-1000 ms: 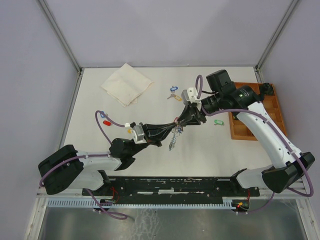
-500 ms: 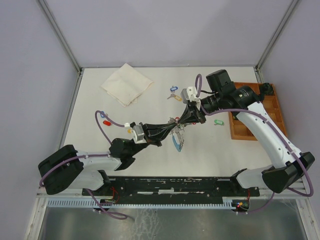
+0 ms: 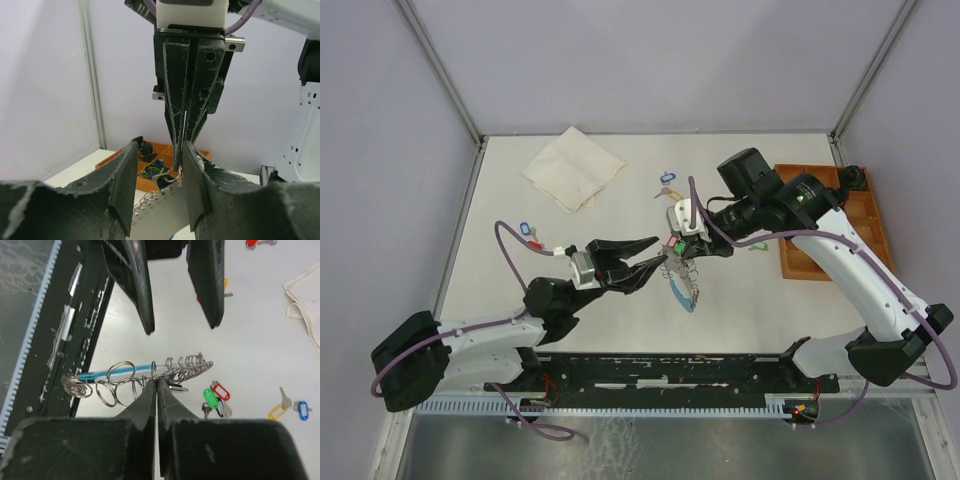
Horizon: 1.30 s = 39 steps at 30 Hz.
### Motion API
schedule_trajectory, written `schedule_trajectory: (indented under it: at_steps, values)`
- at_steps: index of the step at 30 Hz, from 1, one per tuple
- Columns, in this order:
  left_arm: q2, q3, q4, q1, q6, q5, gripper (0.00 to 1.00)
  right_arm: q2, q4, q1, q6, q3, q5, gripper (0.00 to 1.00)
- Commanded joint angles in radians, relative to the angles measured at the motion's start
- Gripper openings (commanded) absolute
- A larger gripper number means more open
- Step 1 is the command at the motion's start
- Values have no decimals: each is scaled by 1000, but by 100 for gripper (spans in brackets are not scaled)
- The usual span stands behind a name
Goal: Remove the keys from the keyring
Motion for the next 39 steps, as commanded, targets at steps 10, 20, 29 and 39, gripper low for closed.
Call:
schedule_trajectory:
  at_steps: [10,20,29,39]
  values:
    - [-138,78,-438,3,87,106,56,79,-305,221,-254,253,570,1]
    - [57,94,-125,-8,-2,135,39,123,-339,291,-228,321,642,1]
    - [106,115,-79,-9,-57,154,33,134,-330,295,-207,328,624,1]
    - [154,148,-75,-14,-85,145,29,134,-324,295,-192,332,608,1]
